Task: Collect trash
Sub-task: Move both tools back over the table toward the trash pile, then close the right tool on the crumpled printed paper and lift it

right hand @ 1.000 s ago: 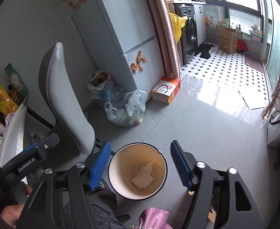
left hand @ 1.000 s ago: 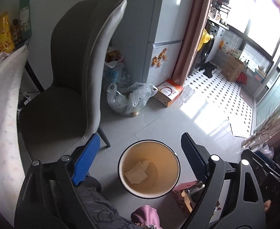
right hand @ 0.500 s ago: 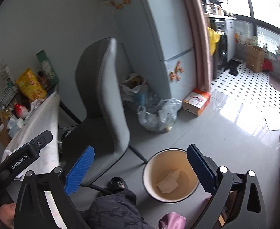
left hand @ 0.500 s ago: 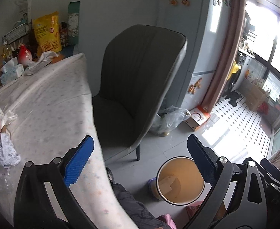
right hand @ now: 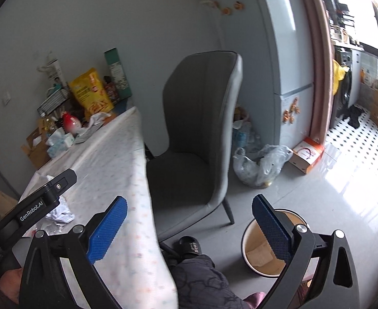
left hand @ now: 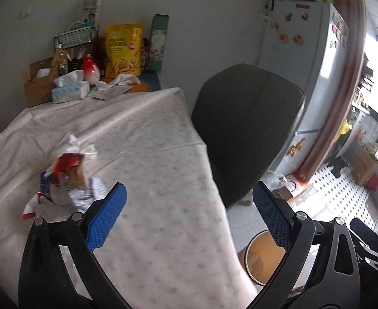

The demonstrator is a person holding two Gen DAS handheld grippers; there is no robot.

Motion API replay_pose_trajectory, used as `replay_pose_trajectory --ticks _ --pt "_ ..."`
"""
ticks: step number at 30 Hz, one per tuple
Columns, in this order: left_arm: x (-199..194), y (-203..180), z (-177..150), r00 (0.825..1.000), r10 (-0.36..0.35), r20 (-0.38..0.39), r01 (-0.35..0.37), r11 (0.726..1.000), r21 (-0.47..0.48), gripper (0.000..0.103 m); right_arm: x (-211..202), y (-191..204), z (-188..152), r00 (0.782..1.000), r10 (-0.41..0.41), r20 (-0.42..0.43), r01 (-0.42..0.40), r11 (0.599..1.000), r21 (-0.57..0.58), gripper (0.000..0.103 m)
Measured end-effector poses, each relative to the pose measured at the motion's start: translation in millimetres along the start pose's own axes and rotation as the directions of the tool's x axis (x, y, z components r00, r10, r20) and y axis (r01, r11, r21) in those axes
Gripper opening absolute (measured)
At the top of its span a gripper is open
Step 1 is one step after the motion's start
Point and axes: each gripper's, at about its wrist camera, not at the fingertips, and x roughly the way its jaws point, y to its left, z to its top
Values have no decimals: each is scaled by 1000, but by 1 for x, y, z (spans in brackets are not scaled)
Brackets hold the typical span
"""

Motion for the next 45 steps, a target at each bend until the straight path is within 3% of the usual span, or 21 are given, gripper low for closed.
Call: replay_pose_trajectory --ticks 16,34,45 --pt "-25 113 -6 993 115 28 -109 981 -163 97 10 103 -12 992 119 -41 -124 983 -137 95" --pt "-14 210 -22 980 197 -37 -198 923 -330 97 45 186 -33 973 186 -137 -213 950 -227 90" --pt "23 236 -36 981 149 -128 -188 899 -396 69 71 211 -40 964 189 -186 -232 941 -247 89"
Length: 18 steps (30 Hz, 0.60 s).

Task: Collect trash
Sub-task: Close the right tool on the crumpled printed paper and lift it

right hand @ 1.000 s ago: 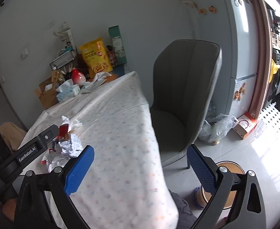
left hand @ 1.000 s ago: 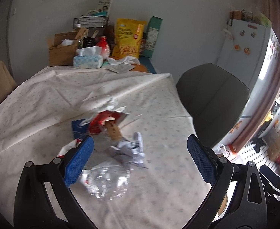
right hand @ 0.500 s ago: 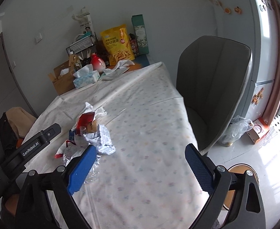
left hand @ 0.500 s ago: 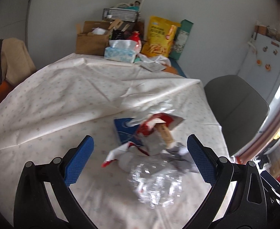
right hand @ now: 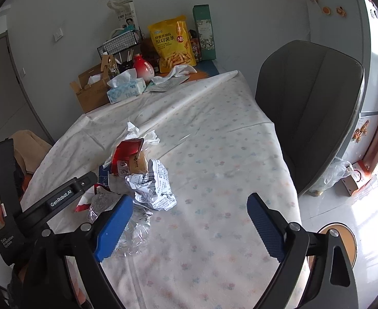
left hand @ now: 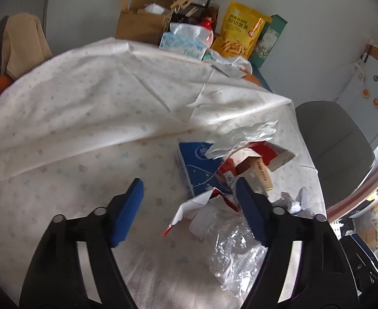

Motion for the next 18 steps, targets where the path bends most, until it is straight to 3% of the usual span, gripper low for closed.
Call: replay_pose_trajectory --ticks 6,10,12,16,18 --pt "17 4 -1 998 -26 -52 24 999 -30 53 13 8 3 1000 13 -16 -13 1000 -14 88" --pt "24 6 0 996 -54 -72 51 998 -47 20 22 15 5 999 27 -28 -27 999 -25 87" --pt "22 2 1 997 -54 -63 52 998 -32 10 25 18 5 999 36 -34 -37 999 -31 85" --pt "14 -1 6 999 -42 -30 41 999 -10 7 33 23 4 997 60 -56 -62 997 -38 79" --pt "7 -1 9 999 -37 -7 37 999 -3 6 37 26 4 995 72 -67 -75 996 -39 66"
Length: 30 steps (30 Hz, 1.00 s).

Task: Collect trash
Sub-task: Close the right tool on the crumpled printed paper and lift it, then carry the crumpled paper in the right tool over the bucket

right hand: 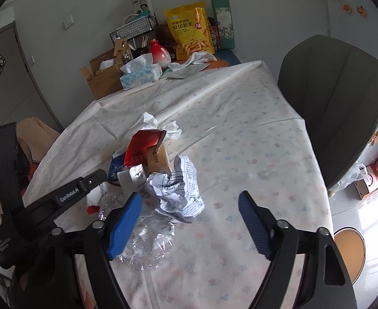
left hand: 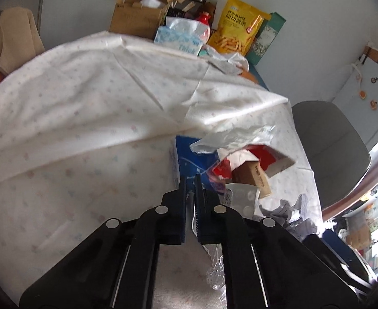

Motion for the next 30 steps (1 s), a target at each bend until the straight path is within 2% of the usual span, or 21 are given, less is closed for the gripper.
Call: replay_pose_trajectory --ticks 1,3,5,10,16,30 --pt "-3 0 2 1000 1 9 -1 1000 2 6 1 1 0 1000 6 -5 -6 1000 -1 62" --pt "-8 1 5 1000 7 25 -7 1000 6 6 5 3 0 999 37 -33 -37 999 -8 28" --pt "-14 1 6 999 15 42 -15 1000 8 6 5 7 0 997 66 -51 -67 998 -14 14" --pt "-28 -5 7 997 16 73 -17 1000 20 6 -13 13 -2 997 82 -6 -83 996 -44 11" --pt "-45 -24 2 994 4 108 -11 998 61 6 -36 6 -4 997 66 35 -64 997 -40 11" --pt "-67 -95 -26 988 -70 136 40 976 212 6 -95 -49 -9 987 -63 146 56 997 53 11"
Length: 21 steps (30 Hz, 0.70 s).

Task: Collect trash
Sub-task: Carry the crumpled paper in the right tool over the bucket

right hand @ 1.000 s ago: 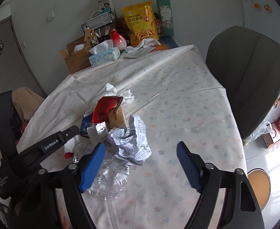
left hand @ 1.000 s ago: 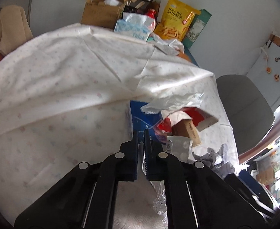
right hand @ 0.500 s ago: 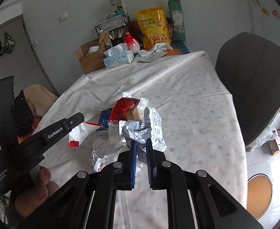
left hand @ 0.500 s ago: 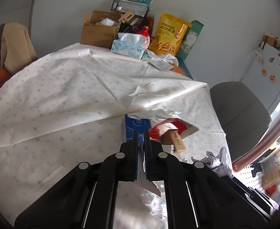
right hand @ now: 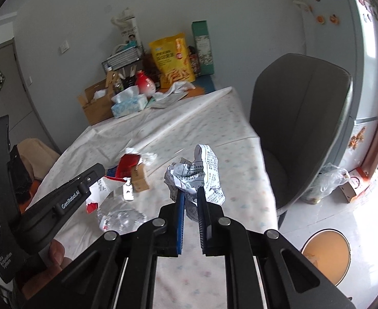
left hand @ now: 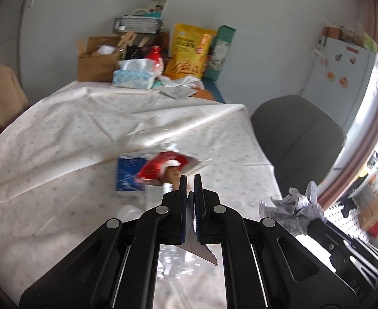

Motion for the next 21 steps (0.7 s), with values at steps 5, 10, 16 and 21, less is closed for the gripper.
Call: replay_pose_trajectory --ticks 5,10,16,21 --pt "-4 -34 -3 999 -40 13 39 998 53 6 -17 -25 2 999 -44 31 43 999 30 11" --pt "-2 -67 -7 997 -79 6 78 992 97 6 -31 -52 3 994 -100 53 97 993 61 11" --pt "7 -112 -17 991 -130 -22 132 978 159 6 -48 -94 0 980 -187 63 179 978 111 11" --pt "15 -151 -26 984 -172 -53 180 963 203 6 -62 -134 -4 966 -252 64 239 958 161 11"
